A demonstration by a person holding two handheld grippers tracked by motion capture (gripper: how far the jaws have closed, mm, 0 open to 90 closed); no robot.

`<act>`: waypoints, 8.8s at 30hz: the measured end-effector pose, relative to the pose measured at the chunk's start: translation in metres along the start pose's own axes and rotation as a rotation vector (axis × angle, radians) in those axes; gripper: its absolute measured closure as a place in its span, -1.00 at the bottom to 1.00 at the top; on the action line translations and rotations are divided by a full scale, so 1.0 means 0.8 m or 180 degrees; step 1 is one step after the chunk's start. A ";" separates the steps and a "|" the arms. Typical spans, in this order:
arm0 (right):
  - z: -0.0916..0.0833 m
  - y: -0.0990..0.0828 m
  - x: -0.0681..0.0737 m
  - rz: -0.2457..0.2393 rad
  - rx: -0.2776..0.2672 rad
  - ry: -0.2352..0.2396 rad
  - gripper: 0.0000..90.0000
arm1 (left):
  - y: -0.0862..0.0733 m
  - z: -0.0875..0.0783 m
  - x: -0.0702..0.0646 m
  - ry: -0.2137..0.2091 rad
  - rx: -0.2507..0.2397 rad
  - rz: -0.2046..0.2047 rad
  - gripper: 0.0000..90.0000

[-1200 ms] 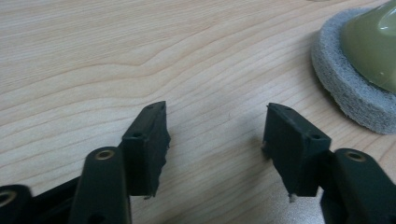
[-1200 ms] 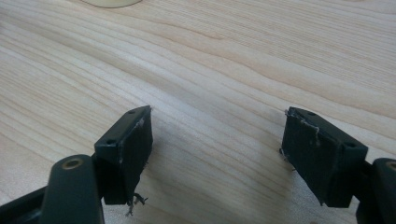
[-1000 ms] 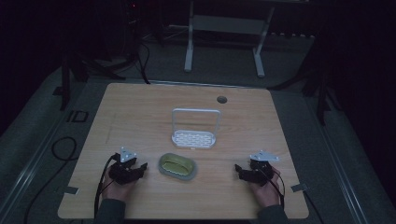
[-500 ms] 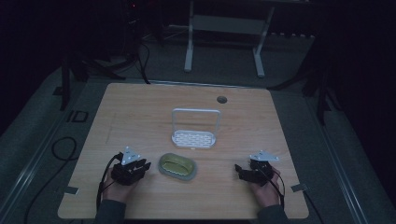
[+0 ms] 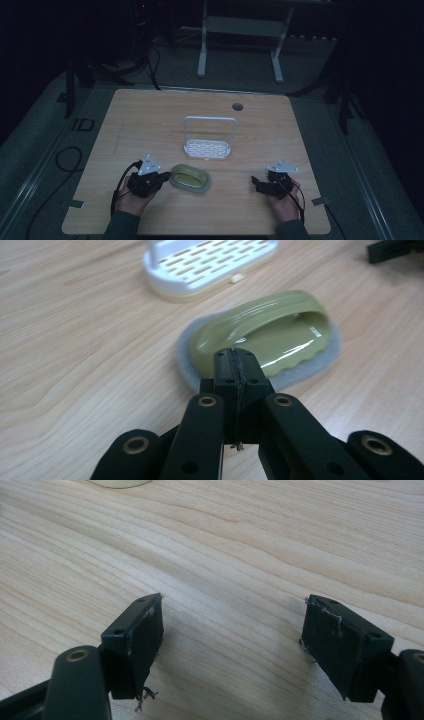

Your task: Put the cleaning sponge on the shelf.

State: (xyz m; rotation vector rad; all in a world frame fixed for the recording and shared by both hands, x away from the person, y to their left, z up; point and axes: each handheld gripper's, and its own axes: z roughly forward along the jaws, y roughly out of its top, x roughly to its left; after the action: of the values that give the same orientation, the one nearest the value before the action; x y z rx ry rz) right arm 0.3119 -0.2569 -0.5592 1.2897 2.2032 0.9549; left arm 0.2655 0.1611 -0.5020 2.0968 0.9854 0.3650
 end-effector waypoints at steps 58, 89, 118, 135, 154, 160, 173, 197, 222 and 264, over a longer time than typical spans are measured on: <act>0.000 0.000 0.000 0.0001 -0.0001 -0.0001 -0.46 | 0.081 0.076 -0.023 -0.0152 0.0305 0.0305 0.92; 0.000 0.000 0.000 -0.0005 -0.0006 -0.0001 -0.46 | 0.121 0.069 0.006 -0.0260 0.0761 0.0549 0.48; 0.000 0.000 0.000 -0.0003 -0.0005 0.0000 -0.46 | 0.145 0.089 0.002 -0.0326 0.1356 0.0921 0.44; 0.000 0.000 0.000 0.0003 -0.0001 0.0001 -0.46 | 0.159 0.103 -0.001 -0.0409 0.1769 0.1126 0.28; 0.000 0.000 0.000 0.0003 -0.0001 0.0001 -0.46 | 0.162 0.120 -0.007 -0.0416 0.2119 0.1343 0.27; 0.000 0.000 0.000 0.0006 0.0000 0.0001 -0.46 | 0.161 0.126 -0.005 -0.0440 0.2308 0.1378 0.27; 0.000 0.000 0.000 0.0005 0.0000 0.0001 -0.46 | 0.157 0.133 -0.006 -0.0512 0.2443 0.1406 0.47; 0.000 0.000 0.000 0.0004 -0.0002 0.0001 -0.46 | 0.174 0.116 -0.014 -0.0503 0.2342 0.1565 0.59; 0.000 0.000 0.000 0.0000 -0.0006 0.0002 -0.46 | 0.191 0.117 -0.030 -0.0406 0.2092 0.1890 0.59; 0.000 0.000 0.000 -0.0003 -0.0007 0.0001 -0.46 | 0.200 0.134 -0.037 -0.0201 0.1661 0.2578 0.59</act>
State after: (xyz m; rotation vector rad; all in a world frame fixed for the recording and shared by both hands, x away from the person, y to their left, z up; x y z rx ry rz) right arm 0.3121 -0.2570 -0.5593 1.2876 2.2022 0.9568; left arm 0.3876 0.0185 -0.4507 2.9166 0.1376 0.4627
